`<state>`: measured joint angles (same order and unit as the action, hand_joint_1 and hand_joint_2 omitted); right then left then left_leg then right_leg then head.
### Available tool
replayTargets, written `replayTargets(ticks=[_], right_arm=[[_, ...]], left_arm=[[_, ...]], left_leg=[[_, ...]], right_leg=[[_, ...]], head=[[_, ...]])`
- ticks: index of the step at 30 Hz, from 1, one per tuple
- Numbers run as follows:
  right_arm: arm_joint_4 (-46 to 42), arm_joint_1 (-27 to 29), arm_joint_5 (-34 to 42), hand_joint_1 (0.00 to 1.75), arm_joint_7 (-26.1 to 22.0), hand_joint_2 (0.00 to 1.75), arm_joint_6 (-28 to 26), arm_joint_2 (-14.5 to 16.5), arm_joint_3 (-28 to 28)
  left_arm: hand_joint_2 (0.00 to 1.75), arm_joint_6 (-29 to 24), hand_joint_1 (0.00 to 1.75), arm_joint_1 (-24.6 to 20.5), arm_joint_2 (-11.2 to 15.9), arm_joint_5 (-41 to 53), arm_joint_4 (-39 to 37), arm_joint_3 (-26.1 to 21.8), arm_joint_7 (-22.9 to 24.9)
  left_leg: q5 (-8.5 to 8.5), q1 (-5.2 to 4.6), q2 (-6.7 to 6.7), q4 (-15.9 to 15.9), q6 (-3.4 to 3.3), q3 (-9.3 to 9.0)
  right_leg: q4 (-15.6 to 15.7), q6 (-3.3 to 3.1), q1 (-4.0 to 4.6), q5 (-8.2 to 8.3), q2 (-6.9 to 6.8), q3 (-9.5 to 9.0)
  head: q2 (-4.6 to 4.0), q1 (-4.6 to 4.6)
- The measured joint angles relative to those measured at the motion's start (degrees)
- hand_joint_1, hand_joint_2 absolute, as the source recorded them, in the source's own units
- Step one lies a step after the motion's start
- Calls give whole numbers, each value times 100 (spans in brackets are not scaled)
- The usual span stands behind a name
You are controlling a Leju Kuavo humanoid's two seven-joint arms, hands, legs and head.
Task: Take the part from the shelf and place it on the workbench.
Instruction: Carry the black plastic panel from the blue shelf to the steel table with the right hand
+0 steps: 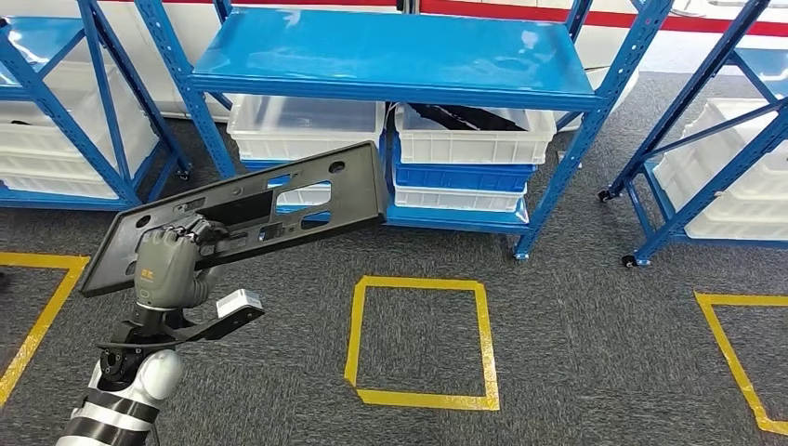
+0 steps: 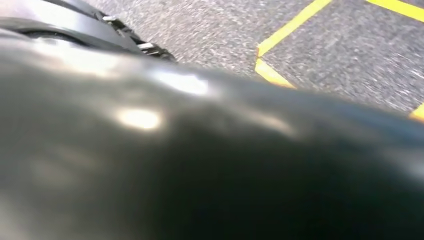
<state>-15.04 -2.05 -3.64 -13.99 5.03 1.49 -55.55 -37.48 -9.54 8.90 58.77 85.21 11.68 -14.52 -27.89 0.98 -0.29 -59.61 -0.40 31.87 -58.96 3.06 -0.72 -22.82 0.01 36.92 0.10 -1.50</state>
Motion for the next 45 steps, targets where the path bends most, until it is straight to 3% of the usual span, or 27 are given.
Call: replayTargets(ticks=[2, 4, 6, 7, 9, 11, 13, 15, 17, 19, 20, 21, 22, 24, 26, 27, 29, 31, 33, 35, 36, 37, 38, 40, 42, 43, 45], right_arm=[[-1, -2, -29, 0, -48, 0, -1, -6, -21], [-2, -9, -55, 0, -80, 0, -3, -10, -35], [-2, -12, -91, 0, -102, 0, -7, -15, -56], [-2, -14, -108, 0, -107, 0, -7, -16, -66], [-5, -35, -136, 0, -116, 0, -7, -22, -75], [-19, -70, -153, 0, -124, 0, -7, -34, -78], [-32, -86, -162, 0, -130, 0, -7, -46, -87], [-33, -87, -164, 0, -133, 0, -7, -52, -104], [-33, -85, -164, 0, -133, 0, -7, -48, -115], [-33, -79, -170, 0, -139, 0, -6, -46, -119], [-33, -76, -174, 0, -143, 0, -6, -46, -121], [-33, -72, -179, 0, -146, 0, -5, -46, -122], [-33, -67, -184, 0, -147, 0, -5, -45, -123], [-33, -59, -192, 0, -151, 0, -6, -40, -125], [-34, -59, -205, 0, -159, 0, -8, -34, -128], [-35, -60, -209, 0, -161, 0, -10, -33, -132], [-35, -53, -216, 0, -163, 0, -13, -27, -147], [-35, -39, -224, 0, -163, 0, -15, -14, -162], [-35, -36, -235, 0, -165, 0, -16, 0, -169], [-35, -39, -247, 0, -178, 0, -20, 4, -176], [-35, -39, -253, 0, -190, 0, -28, 5, -184], [-35, -39, -257, 0, -204, 0, -41, 5, -193], [-35, -41, -261, 0, -218, 0, -55, 6, -201], [-36, -65, -269, 0, -250, 0, -75, 7, -212], [-40, -91, -279, 0, -277, 0, -82, 9, -220], [-42, -100, -283, 0, -284, 0, -89, 10, -226], [-44, -99, -285, 0, -289, 0, -108, 19, -244]], left_arm=[[175, -11, 175, 2, 0, 0, 2, -1, 0], [175, -15, 175, 9, 0, 0, 3, -1, 0], [175, -15, 175, 23, 0, 0, 3, -1, -1], [175, -15, 175, 30, 0, -1, 3, -1, -1], [175, -15, 175, 38, 0, -4, 7, -2, -1], [175, -16, 175, 44, 2, -7, 26, -8, -1], [175, -16, 175, 49, 3, -7, 44, -12, -3], [175, -15, 175, 59, 5, -8, 47, -14, -5], [175, -15, 175, 72, 14, -9, 48, -19, -5], [175, -15, 175, 86, 25, -10, 49, -22, -4], [175, -14, 175, 100, 28, -10, 48, -22, -4], [175, -12, 175, 114, 31, -11, 48, -22, -5], [175, -9, 175, 124, 32, -11, 48, -22, -4], [175, 3, 175, 125, 33, -10, 52, -22, -5], [175, 26, 175, 114, 33, -7, 69, -20, -5], [175, 36, 175, 110, 35, -4, 80, -20, -5], [175, 46, 175, 109, 40, 0, 96, -18, -6], [175, 52, 175, 98, 44, 2, 114, -16, -6], [175, 59, 175, 88, 45, 3, 136, -16, -6], [175, 78, 175, 88, 47, 4, 143, -16, -3], [175, 89, 175, 90, 48, 4, 143, -15, -1], [175, 97, 175, 93, 50, 4, 143, -15, 2], [175, 103, 175, 94, 51, 4, 143, -14, 4], [175, 119, 175, 97, 54, 5, 154, -14, 8], [175, 139, 175, 97, 63, 9, 177, -13, 16], [175, 147, 175, 98, 67, 10, 190, -12, 19], [175, 157, 175, 101, 79, 11, 207, -8, 23]], left_leg=[[133, 12, 20, 21, -111, 138], [269, 7, 24, 19, -147, 316], [411, 7, 26, 17, -138, 505], [479, 8, 26, 16, -127, 591], [619, 10, 24, 13, -86, 743], [754, -2, 32, 21, -19, 825], [884, 2, 42, 75, 63, 822], [923, 27, 37, 112, 140, 837], [521, 39, 30, -175, 179, 946], [-107, 40, 23, -886, 205, 1099], [-268, 42, 20, -1221, 221, 1133], [-305, 44, 19, -1438, 236, 1106], [-222, 50, 20, -1445, 246, 978], [-37, 68, 18, -902, 255, 452], [-64, 56, 3, -222, 232, -48], [-116, 39, -5, -42, 206, -151], [-74, 0, -3, 10, 99, -123], [45, -4, 19, 47, -43, -27], [182, 5, 36, 68, -140, 124], [318, 4, 40, 65, -161, 310], [389, 5, 41, 63, -156, 405], [456, 6, 42, 62, -144, 495], [522, 9, 42, 61, -129, 578], [645, 6, 41, 55, -80, 711], [762, -3, 54, 69, -7, 762], [818, -3, 61, 88, 36, 764], [884, 17, 67, 123, 115, 761]], right_leg=[[-393, -38, -10, -350, 1, 194], [-1119, -79, -9, -799, 1, 413], [-1572, -20, -10, -923, 1, 429], [-1531, 32, -10, -842, 1, 306], [-896, 84, -8, -677, 0, -246], [-113, 26, 22, -708, 8, -808], [167, -65, 65, -740, 24, -940], [195, -163, 36, -620, 19, -861], [236, -282, -8, -467, 0, -766], [228, -345, -1, -325, -10, -621], [223, -344, 5, -258, -11, -545], [216, -336, 8, -195, -12, -458], [207, -319, 7, -139, -11, -377], [165, -264, 0, -53, -9, -238], [100, -188, 15, 10, -6, -133], [78, -149, 24, 42, -5, -103], [88, -60, 24, 123, -3, -66], [-16, -19, 11, 22, 0, 40], [-516, -54, -2, -396, 3, 257], [-1256, -55, -8, -804, 3, 462], [-1499, -17, -12, -878, 3, 481], [-1549, 39, -16, -847, 3, 404], [-1393, 95, -21, -754, 2, 221], [-616, 124, -17, -644, 0, -409], [39, 29, 13, -691, 12, -858], [181, -34, 36, -721, 19, -930], [212, -143, 25, -644, 23, -860]], head=[[0, 17], [-1, 32], [-1, 33], [-1, 33], [-1, 34], [0, 23], [0, 16], [0, 18], [0, -5], [0, -26], [0, -25], [-1, -25], [-1, -27], [-1, -28], [0, -20], [-1, -14], [0, 2], [0, 12], [0, 32], [0, 44], [0, 45], [0, 46], [1, 46], [1, 48], [1, 27], [1, 21], [1, 21]])
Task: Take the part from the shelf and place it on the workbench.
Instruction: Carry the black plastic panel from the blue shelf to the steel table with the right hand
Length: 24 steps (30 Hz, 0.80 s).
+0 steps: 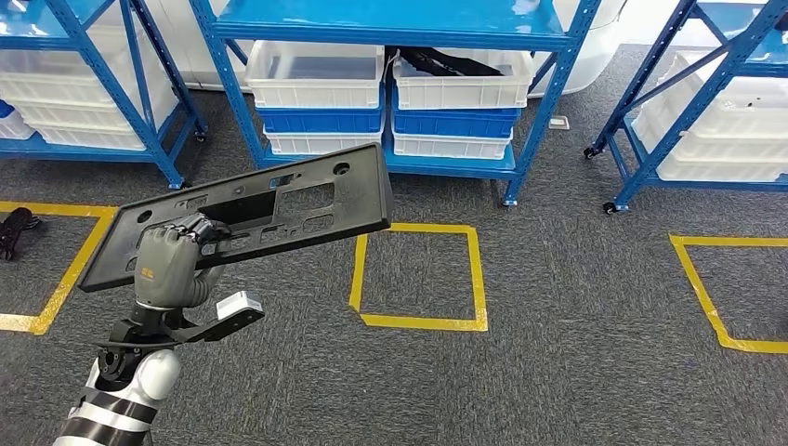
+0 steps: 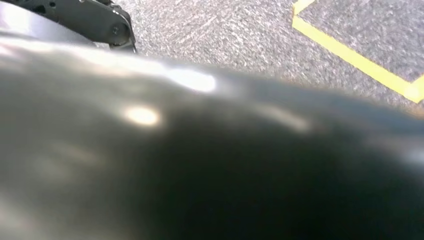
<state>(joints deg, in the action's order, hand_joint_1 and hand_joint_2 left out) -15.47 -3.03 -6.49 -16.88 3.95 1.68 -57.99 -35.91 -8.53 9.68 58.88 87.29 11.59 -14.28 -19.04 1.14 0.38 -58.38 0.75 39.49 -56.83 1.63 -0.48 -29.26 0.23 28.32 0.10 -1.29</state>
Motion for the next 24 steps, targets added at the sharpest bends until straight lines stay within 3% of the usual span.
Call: replayTargets(ticks=[1, 3, 5, 6, 7, 8, 10, 12, 15, 16, 18, 20, 21, 22, 23, 24], right_arm=[[0, -1, 0, 0, -1, 0, -9, 8, -9], [0, 4, 0, 0, -2, 0, -18, 26, -22], [0, 7, -4, 0, -7, 0, -18, 31, -29], [0, 8, -8, 0, -11, 0, -15, 31, -34], [0, 11, -14, 0, -18, 0, -9, 32, -40], [0, 16, -21, 0, -26, 0, 4, 34, -48], [-2, 23, -37, 0, -49, 0, 46, 34, -60], [-5, 15, -54, 0, -73, 0, 98, 30, -66], [-7, 10, -74, 0, -93, 0, 140, 28, -75], [-7, 14, -79, 0, -95, 0, 143, 29, -80], [-7, 17, -97, 0, -96, 0, 145, 33, -93], [-7, 14, -115, 0, -107, 0, 176, 34, -106], [-7, 14, -120, 0, -116, 0, 206, 34, -111], [-7, 14, -124, 0, -127, 0, 238, 35, -114], [-7, 13, -128, 0, -137, 0, 263, 36, -115], [-7, 10, -131, 0, -147, 0, 284, 36, -116]], left_arm=[[175, 3, 175, 5, 8, -1, 9, 1, 4], [175, 6, 175, 13, 26, -2, 20, 0, 13], [175, 7, 175, 26, 33, -2, 23, -1, 16], [175, 7, 175, 37, 33, -2, 23, -1, 16], [175, 7, 175, 47, 33, -2, 23, -1, 16], [175, 7, 175, 54, 33, -2, 24, -1, 16], [175, 5, 175, 52, 33, -2, 30, 0, 16], [175, 2, 175, 53, 33, -2, 49, -3, 18], [175, 0, 175, 66, 36, 0, 65, -6, 26], [175, 0, 175, 66, 37, 0, 68, -6, 27], [175, 0, 175, 62, 38, 0, 74, -7, 28], [175, 0, 175, 68, 39, 6, 78, -7, 28], [175, 0, 175, 74, 41, 14, 78, -7, 25], [175, 0, 175, 82, 43, 25, 78, -6, 20], [175, 0, 175, 89, 47, 33, 78, -5, 16], [175, 0, 175, 94, 51, 40, 78, -5, 12]], left_leg=[[-83, 11, -5, -45, 29, 24], [-568, 24, -23, -456, 61, 148], [-1097, 25, -41, -1190, 95, 312], [-1191, 28, -48, -1458, 112, 335], [-1177, 34, -49, -1571, 127, 276], [-1073, 44, -48, -1448, 138, 103], [-917, 70, -51, -768, 160, -461], [-926, 67, -69, -249, 127, -796], [-892, 35, -66, -155, -23, -727], [-844, 30, -60, -146, -90, -681], [-744, 31, -49, -130, -205, -567], [-652, 16, -50, -130, -247, -429], [-605, 10, -50, -130, -247, -358], [-554, 5, -49, -130, -242, -289], [-505, 3, -49, -130, -232, -227], [-456, 2, -39, -131, -218, -170]], right_leg=[[8, -57, -16, 55, -5, 27], [26, -162, -54, 177, -20, 94], [17, -206, -37, 291, -28, 206], [11, -201, -32, 343, -30, 272], [3, -187, -32, 389, -30, 341], [-9, -168, -37, 425, -29, 397], [-66, -126, -38, 474, -28, 500], [-137, -71, -10, 514, -27, 586], [-165, 60, -1, 589, -24, 680], [-216, 84, -11, 546, -24, 738], [-614, 58, -23, 241, -24, 948], [-1346, 10, -24, -164, -23, 1227], [-1636, 19, -25, -267, -23, 1304], [-1775, 48, -25, -284, -23, 1298], [-1706, 88, -25, -216, -24, 1187], [-1422, 121, -22, -106, -33, 955]], head=[[1, -3], [0, -17], [-1, -24], [-1, -22], [0, -24], [0, -24], [-1, -27], [0, -24], [0, -20], [0, -17], [0, -2], [1, 10], [1, 10], [0, 9], [-1, 9], [-1, 9]])
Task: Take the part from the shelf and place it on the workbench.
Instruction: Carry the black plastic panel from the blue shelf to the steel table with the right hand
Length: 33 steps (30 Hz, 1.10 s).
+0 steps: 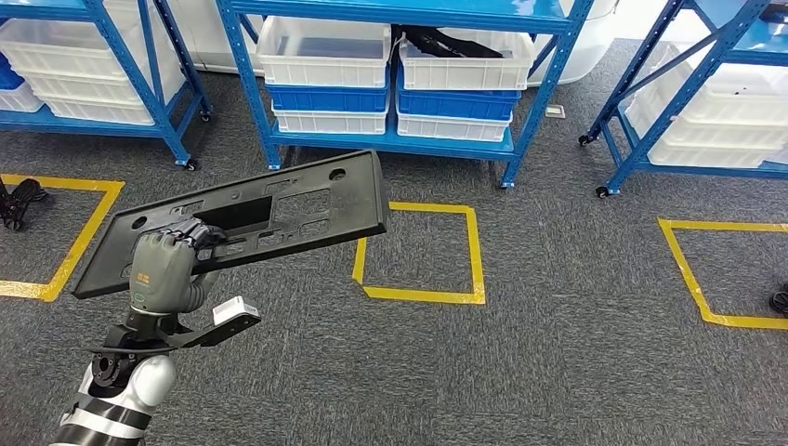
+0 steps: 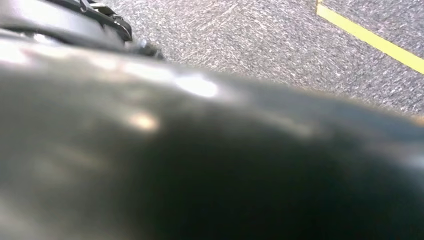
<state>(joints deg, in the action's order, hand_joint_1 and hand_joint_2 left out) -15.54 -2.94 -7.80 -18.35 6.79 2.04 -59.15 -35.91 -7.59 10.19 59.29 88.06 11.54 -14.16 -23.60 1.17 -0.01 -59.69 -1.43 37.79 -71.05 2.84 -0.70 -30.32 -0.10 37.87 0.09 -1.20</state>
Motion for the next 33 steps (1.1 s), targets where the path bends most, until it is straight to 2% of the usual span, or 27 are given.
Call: replayTargets(ticks=[1, 2, 3, 4, 5, 7, 8, 9, 11, 12, 13, 14, 16, 18, 19, 21, 22, 24, 25, 26, 27, 28, 29, 30, 32, 33], right_arm=[[0, -10, -2, 0, -9, 0, 12, -1, -1], [0, -30, -1, 0, -18, 0, 22, -4, -2], [0, -50, 1, 0, -28, 0, 35, -6, -4], [-1, -69, 4, 0, -41, 0, 45, -8, -7], [-2, -81, 8, 0, -53, 0, 57, -10, -11], [-3, -78, 13, 0, -69, 0, 72, -8, -25], [-3, -72, 13, 0, -71, 0, 76, -4, -31], [-3, -66, 13, 0, -71, 0, 78, 0, -37], [-3, -56, 13, 0, -72, 0, 80, 4, -40], [-3, -48, 13, 0, -73, 0, 81, 4, -42], [-3, -39, 11, 0, -75, 0, 81, 4, -43], [-3, -29, 8, 0, -79, 0, 81, 5, -44], [-2, -16, -7, 0, -86, 0, 81, 12, -45], [-3, -28, -27, 0, -102, 0, 89, 20, -45], [-4, -34, -40, 0, -115, 0, 95, 21, -45], [-5, -38, -75, 0, -148, 0, 107, 18, -45], [-7, -33, -94, 0, -161, 0, 113, 17, -46], [-10, -36, -119, 0, -173, 0, 134, 19, -47], [-10, -42, -124, 0, -176, 0, 147, 23, -48], [-11, -50, -125, 0, -179, 0, 158, 25, -48], [-11, -51, -125, 0, -183, 0, 166, 26, -49], [-11, -44, -125, 0, -186, 0, 168, 26, -51], [-11, -32, -125, 0, -189, 0, 171, 25, -56], [-11, -21, -123, 0, -192, 0, 173, 23, -64], [-13, -15, -117, 0, -206, 0, 192, 20, -83], [-15, -18, -113, 0, -220, 0, 213, 19, -91]], left_arm=[[175, 0, 175, 3, 3, 4, 1, 0, -3], [175, -1, 175, 10, 7, 5, 4, -2, -5], [175, -2, 175, 15, 12, 7, 6, -4, -7], [175, -2, 175, 22, 17, 8, 8, -6, -12], [175, -3, 175, 28, 22, 9, 10, -8, -15], [175, -3, 175, 30, 28, 9, 10, -8, -20], [175, -3, 175, 29, 29, 9, 11, -9, -20], [175, -4, 175, 30, 33, 8, 11, -9, -20], [175, -4, 175, 38, 40, 8, 10, -12, -21], [175, -4, 175, 44, 43, 8, 9, -13, -23], [175, -10, 175, 49, 43, 8, 8, -13, -27], [175, -27, 175, 50, 43, 12, 7, -13, -37], [175, -93, 175, 45, 43, 21, 7, -21, -67], [175, -185, 175, 35, 43, 29, 7, -39, -109], [175, -236, 175, 31, 42, 30, 7, -53, -149], [175, -326, 175, 21, 21, 34, 7, -91, -310], [175, -350, 175, 9, -1, 37, 7, -116, -421], [175, -344, 175, -24, -44, 0, 7, -158, -594], [175, -315, 175, -38, -55, -40, 4, -168, -634], [175, -280, 175, -45, -57, -88, -2, -172, -649], [175, -243, 175, -49, -57, -128, -13, -172, -652], [175, -217, 175, -49, -57, -153, -26, -169, -654], [175, -191, 175, -49, -57, -171, -39, -168, -654], [175, -142, 175, -53, -57, -198, -49, -165, -651], [175, 33, 175, -78, -46, -294, -55, -151, -638], [175, 151, 175, -100, -31, -363, -55, -136, -634]], left_leg=[[46, -4, 15, -2, 18, 40], [85, -11, 35, -4, 41, 71], [121, -17, 70, -5, 71, 84], [154, -20, 104, 2, 106, 83], [184, -18, 143, 20, 146, 76], [189, -1, 180, 16, 220, 79], [102, 6, 160, -63, 243, 107], [-77, 11, 117, -277, 259, 183], [-548, 13, 30, -996, 282, 422], [-714, 14, 6, -1341, 295, 523], [-761, 15, -3, -1512, 305, 543], [-698, 17, -7, -1463, 309, 455], [-415, 29, -89, -823, 299, 13], [-288, 48, -273, -183, 275, -396], [-297, 48, -329, -31, 260, -481], [-306, 35, -265, 34, 216, -475], [-290, 39, -206, 57, 182, -465], [-250, 59, -82, 100, 104, -449], [-239, 59, -19, 108, 79, -439], [-235, 57, 48, 109, 63, -424], [-232, 56, 116, 109, 56, -410], [-231, 57, 180, 108, 55, -400], [-230, 60, 246, 108, 57, -395], [-228, 64, 307, 107, 61, -394], [-228, 59, 420, 105, 95, -403], [-232, 45, 472, 105, 131, -411]], right_leg=[[410, 7, 11, 74, -62, -296], [812, -11, 41, 101, -135, -580], [1129, -52, 69, 100, -196, -766], [1292, -100, 98, 77, -235, -842], [1337, -145, 119, 82, -209, -831], [1367, -237, 78, 165, -118, -800], [1386, -287, 54, 211, -79, -801], [1400, -333, 30, 260, -40, -796], [1394, -387, 34, 324, 44, -735], [1390, -394, 40, 351, 95, -701], [1385, -390, 44, 372, 148, -673], [1381, -383, 45, 389, 204, -656], [1368, -363, 39, 404, 316, -643], [1341, -322, 51, 419, 424, -591], [1331, -288, 55, 433, 476, -559], [1329, -205, 58, 473, 575, -497], [1301, -173, 56, 472, 548, -452], [991, -147, 61, 335, 347, -242], [672, -149, 51, 203, 212, -68], [287, -150, 42, 58, 134, 137], [-69, -140, 25, -53, 100, 325], [-285, -115, 6, -97, 83, 441], [-275, -67, -16, -53, 62, 437], [-44, -8, -37, 62, 22, 313], [795, 85, -56, 352, -200, -141], [1107, 79, -43, 441, -293, -301]], head=[[0, 2], [0, 7], [0, 6], [0, 12], [-1, 17], [0, 25], [1, 15], [1, 3], [1, -18], [1, -19], [1, -19], [1, -20], [1, -21], [1, -17], [1, -21], [2, -24], [2, -24], [2, -4], [2, 7], [2, 14], [1, 15], [1, 14], [1, 16], [1, 16], [1, 19], [1, 14]])
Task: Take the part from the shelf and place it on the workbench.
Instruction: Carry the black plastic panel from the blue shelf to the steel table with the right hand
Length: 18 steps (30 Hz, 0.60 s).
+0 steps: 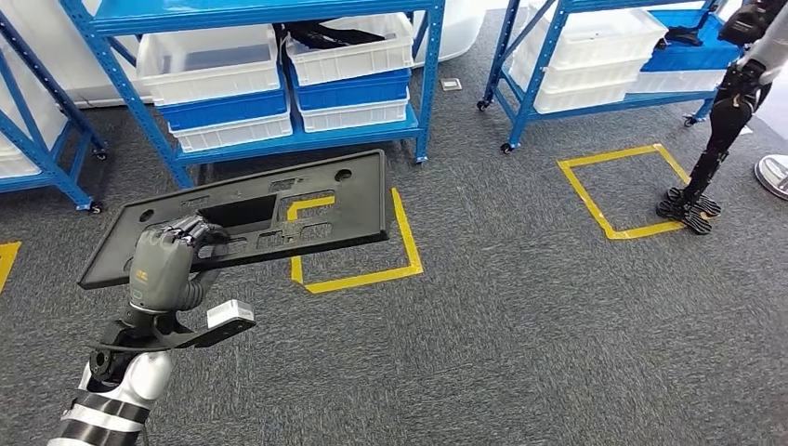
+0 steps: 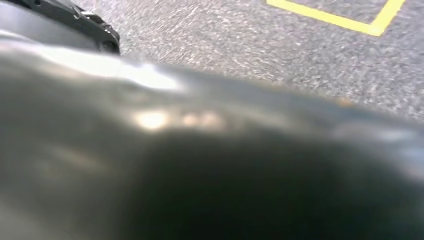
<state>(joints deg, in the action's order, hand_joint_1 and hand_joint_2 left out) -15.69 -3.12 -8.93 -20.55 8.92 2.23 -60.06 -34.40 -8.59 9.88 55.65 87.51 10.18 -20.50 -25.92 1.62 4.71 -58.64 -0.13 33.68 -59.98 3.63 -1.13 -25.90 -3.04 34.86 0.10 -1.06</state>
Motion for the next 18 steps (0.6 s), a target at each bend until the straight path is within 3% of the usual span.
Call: replayTargets(ticks=[2, 4, 6, 8, 10, 11, 12, 15, 18], right_arm=[[-2, 7, 12, 0, -29, 0, 40, 2, -19], [-5, 34, 22, 0, -48, 0, 50, 2, -54], [-10, 59, 25, 0, -61, 0, 50, 18, -86], [-14, 68, 27, 0, -84, 0, 51, 34, -103], [-16, 71, 27, 0, -120, 0, 58, 40, -121], [-17, 75, 26, 0, -135, 0, 62, 44, -132], [-19, 78, 24, 0, -148, 0, 66, 46, -144], [-27, 81, 4, 0, -161, 0, 67, 50, -167], [-55, 94, -25, 0, -165, 0, 66, 52, -201]], left_arm=[[175, 219, 175, -59, 30, -136, -1, 56, -8], [175, 372, 175, -118, 40, -234, -2, 133, -21], [175, 453, 175, -170, 48, -290, -2, 198, -36], [175, 495, 175, -209, 60, -326, -8, 240, -49], [175, 513, 175, -222, 66, -341, -28, 282, -50], [175, 515, 175, -223, 66, -343, -39, 304, -52], [175, 517, 175, -229, 66, -346, -48, 329, -58], [175, 515, 175, -265, 66, -362, -54, 372, -90], [175, 509, 175, -310, 66, -397, -75, 440, -144]], left_leg=[[-4, -30, 100, 13, 83, -20], [-13, -16, 170, 30, 164, -42], [-190, 8, -40, -188, 209, 34], [-586, 8, -367, -860, 208, 323], [-880, -3, -482, -1603, 190, 681], [-867, -4, -493, -1729, 177, 758], [-750, -3, -499, -1654, 164, 741], [-226, 15, -558, -815, 143, 369], [-59, 13, -807, -234, 105, 133]], right_leg=[[219, -81, 38, 52, -45, -61], [220, -173, 33, 82, 93, -54], [236, -252, -11, 119, 222, -89], [237, -313, -17, 139, 345, -88], [233, -340, 14, 141, 494, -90], [229, -340, 24, 140, 574, -93], [224, -340, 30, 139, 660, -99], [202, -337, 26, 134, 833, -115], [178, -234, 12, 141, 1036, -8]], head=[[0, -10], [0, -19], [0, -30], [-1, -49], [0, -58], [0, -58], [1, -58], [-1, -61], [0, -52]])
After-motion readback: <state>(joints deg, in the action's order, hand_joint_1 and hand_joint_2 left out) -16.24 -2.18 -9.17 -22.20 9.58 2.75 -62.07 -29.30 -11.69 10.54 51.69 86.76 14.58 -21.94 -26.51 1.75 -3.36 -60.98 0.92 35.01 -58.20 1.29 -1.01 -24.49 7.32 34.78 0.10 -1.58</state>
